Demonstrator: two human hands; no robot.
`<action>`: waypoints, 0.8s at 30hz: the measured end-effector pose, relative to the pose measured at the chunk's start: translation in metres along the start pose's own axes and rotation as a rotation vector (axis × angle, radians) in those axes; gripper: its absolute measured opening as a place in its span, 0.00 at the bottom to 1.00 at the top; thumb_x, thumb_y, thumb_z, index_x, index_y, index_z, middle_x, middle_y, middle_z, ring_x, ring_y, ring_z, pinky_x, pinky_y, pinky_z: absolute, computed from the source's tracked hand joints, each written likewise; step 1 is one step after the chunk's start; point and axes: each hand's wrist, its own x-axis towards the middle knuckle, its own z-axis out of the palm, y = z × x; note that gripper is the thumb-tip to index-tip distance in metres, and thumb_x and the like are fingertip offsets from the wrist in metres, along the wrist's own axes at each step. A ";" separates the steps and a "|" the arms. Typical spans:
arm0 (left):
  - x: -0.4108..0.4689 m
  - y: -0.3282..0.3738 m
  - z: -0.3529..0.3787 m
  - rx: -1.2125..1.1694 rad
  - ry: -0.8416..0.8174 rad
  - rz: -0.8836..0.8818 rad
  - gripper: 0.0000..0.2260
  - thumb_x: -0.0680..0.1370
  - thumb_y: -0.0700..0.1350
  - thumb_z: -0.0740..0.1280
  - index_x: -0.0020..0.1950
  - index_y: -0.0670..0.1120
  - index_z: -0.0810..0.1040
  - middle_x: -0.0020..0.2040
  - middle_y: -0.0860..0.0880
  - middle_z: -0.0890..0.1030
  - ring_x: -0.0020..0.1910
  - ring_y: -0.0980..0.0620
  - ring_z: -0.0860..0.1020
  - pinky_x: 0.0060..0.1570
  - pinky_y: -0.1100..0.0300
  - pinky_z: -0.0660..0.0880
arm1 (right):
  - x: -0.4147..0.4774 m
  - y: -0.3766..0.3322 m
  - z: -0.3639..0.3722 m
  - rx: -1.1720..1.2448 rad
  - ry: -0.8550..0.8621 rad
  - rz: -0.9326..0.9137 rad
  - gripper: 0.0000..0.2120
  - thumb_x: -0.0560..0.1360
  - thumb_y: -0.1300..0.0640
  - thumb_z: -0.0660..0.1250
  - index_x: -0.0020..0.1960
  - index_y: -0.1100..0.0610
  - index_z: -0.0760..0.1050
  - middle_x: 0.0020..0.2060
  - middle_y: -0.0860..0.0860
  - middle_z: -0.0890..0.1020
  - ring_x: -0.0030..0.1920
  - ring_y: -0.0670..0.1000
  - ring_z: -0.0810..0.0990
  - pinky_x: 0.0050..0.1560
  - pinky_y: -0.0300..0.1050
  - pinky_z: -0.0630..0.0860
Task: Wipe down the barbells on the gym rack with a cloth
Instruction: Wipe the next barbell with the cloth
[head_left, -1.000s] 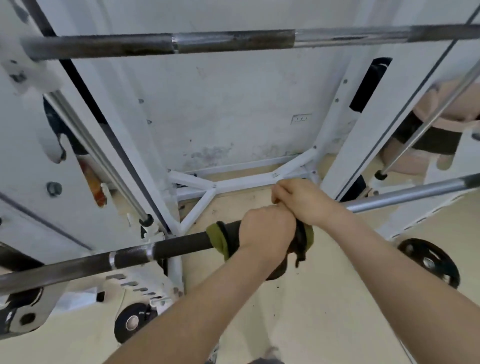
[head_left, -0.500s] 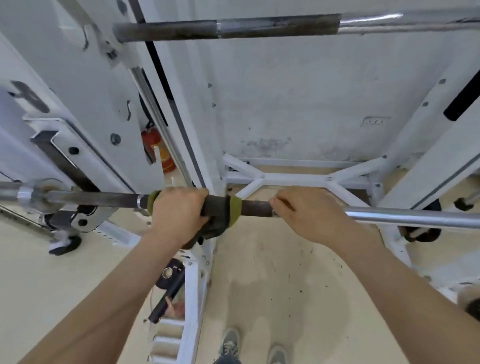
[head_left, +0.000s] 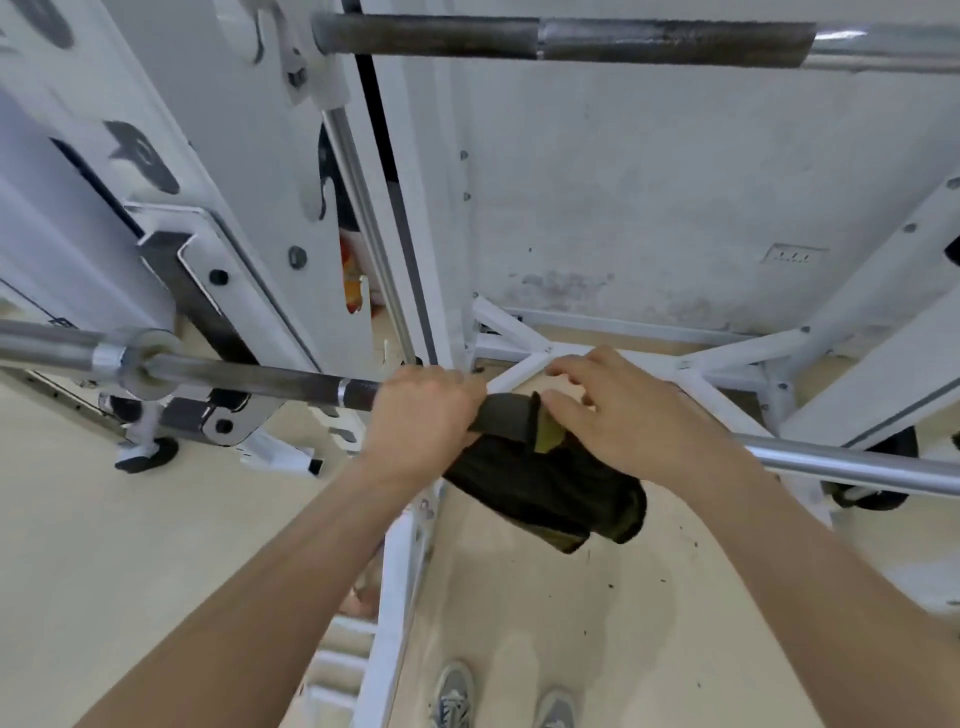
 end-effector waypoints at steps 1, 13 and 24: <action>-0.006 -0.022 0.001 0.031 -0.016 -0.041 0.09 0.64 0.48 0.76 0.36 0.48 0.76 0.30 0.50 0.77 0.30 0.45 0.77 0.34 0.56 0.74 | 0.002 -0.011 0.007 -0.013 -0.095 -0.041 0.22 0.79 0.40 0.55 0.71 0.45 0.65 0.66 0.47 0.68 0.59 0.52 0.74 0.53 0.48 0.73; -0.071 -0.153 -0.044 -0.704 0.086 -0.464 0.16 0.66 0.42 0.64 0.51 0.52 0.81 0.47 0.56 0.81 0.46 0.57 0.78 0.46 0.63 0.73 | 0.095 -0.185 0.084 -0.285 0.006 -0.289 0.33 0.71 0.40 0.68 0.68 0.57 0.64 0.61 0.55 0.73 0.61 0.58 0.72 0.55 0.54 0.69; -0.075 -0.149 0.011 -0.229 0.324 -0.495 0.10 0.77 0.46 0.58 0.47 0.43 0.77 0.43 0.44 0.75 0.42 0.43 0.73 0.37 0.49 0.70 | 0.063 -0.113 0.072 -0.531 -0.023 0.038 0.13 0.78 0.44 0.59 0.56 0.52 0.68 0.34 0.47 0.73 0.35 0.50 0.75 0.36 0.46 0.73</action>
